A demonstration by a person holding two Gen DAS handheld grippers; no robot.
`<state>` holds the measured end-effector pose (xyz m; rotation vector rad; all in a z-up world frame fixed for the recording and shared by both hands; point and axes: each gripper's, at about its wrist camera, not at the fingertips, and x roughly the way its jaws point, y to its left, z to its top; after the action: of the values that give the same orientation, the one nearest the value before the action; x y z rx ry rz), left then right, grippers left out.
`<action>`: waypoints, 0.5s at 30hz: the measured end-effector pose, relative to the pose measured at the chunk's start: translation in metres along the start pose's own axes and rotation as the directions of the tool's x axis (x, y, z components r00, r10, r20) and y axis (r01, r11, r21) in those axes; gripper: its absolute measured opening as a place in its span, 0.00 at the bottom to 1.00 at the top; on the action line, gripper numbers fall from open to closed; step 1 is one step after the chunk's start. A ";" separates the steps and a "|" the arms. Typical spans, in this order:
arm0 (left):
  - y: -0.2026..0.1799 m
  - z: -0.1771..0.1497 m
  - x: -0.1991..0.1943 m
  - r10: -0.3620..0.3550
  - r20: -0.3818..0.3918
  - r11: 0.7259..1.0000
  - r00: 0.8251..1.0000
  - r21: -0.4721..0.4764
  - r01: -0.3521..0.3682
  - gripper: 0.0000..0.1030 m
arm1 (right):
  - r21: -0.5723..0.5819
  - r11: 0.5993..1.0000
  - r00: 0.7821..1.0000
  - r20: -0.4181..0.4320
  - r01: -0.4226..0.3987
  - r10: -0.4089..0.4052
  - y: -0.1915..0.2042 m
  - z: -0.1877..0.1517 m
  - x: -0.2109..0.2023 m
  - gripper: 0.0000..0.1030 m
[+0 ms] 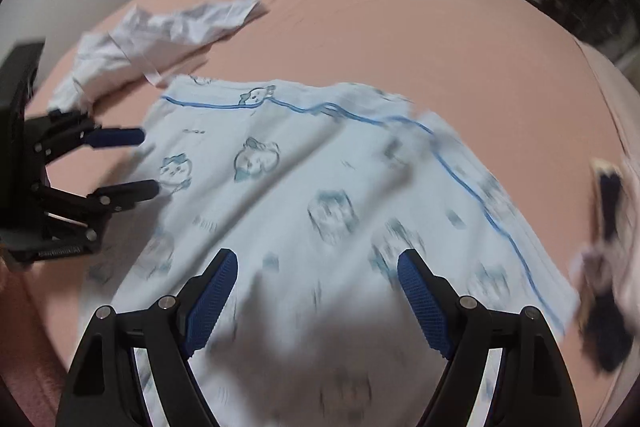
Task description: Fold clothes
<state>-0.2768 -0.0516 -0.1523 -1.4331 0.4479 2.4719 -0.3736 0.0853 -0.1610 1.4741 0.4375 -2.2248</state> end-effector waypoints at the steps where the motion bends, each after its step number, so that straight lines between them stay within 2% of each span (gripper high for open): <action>1: 0.005 0.000 0.007 0.025 -0.019 1.000 1.000 0.017 -0.024 0.53 | -0.031 0.999 0.999 -0.021 0.026 -0.027 0.003 0.006 0.015 0.80; 2: 0.014 -0.001 0.009 0.015 -0.022 1.000 1.000 0.025 -0.014 0.53 | -0.058 0.997 0.997 -0.049 0.056 -0.059 0.002 0.010 0.029 0.80; 4: 0.028 -0.003 0.008 0.095 -0.043 0.994 0.995 0.055 -0.092 0.55 | -0.086 0.995 0.995 -0.076 0.058 -0.065 -0.009 0.011 0.043 0.81; 5: 0.042 -0.005 0.006 0.081 -0.058 0.997 0.995 0.013 -0.080 0.55 | -0.068 0.997 0.996 -0.077 0.042 -0.047 -0.017 0.010 0.043 0.81; 6: 0.055 -0.007 0.005 0.064 -0.072 0.997 0.995 -0.031 -0.067 0.54 | -0.056 0.997 0.994 -0.086 0.061 -0.066 -0.025 0.008 0.042 0.81; 7: 0.070 -0.009 0.003 -0.017 -0.070 0.992 0.997 -0.129 0.008 0.53 | -0.040 0.997 0.993 -0.089 0.071 -0.074 -0.033 0.007 0.040 0.81; 9: 0.090 -0.011 0.000 -0.147 -0.007 0.952 0.989 -0.272 0.139 0.53 | 0.020 0.999 0.996 -0.082 0.031 -0.029 -0.049 0.007 0.034 0.81; 11: 0.094 -0.009 0.004 -0.165 0.013 0.935 0.986 -0.316 0.161 0.52 | 0.082 0.997 0.999 -0.045 -0.001 0.005 -0.059 0.013 0.029 0.81; 13: 0.097 -0.006 0.009 -0.165 0.023 0.919 0.986 -0.359 0.162 0.52 | 0.114 0.993 1.000 0.016 0.006 -0.008 -0.061 0.026 0.025 0.81; 14: 0.099 -0.006 0.012 -0.206 0.034 0.895 0.978 -0.397 0.202 0.51 | 0.126 0.992 0.999 0.039 0.012 -0.017 -0.059 0.032 0.025 0.81; 15: 0.097 -0.005 0.013 -0.238 0.053 0.882 0.970 -0.406 0.239 0.48 | 0.134 0.991 0.998 0.052 0.011 -0.018 -0.057 0.038 0.026 0.81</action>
<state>-0.3146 -0.1424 -0.1520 -1.5206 -0.2593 2.4514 -0.4419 0.1108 -0.1689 1.4779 0.2878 -2.3391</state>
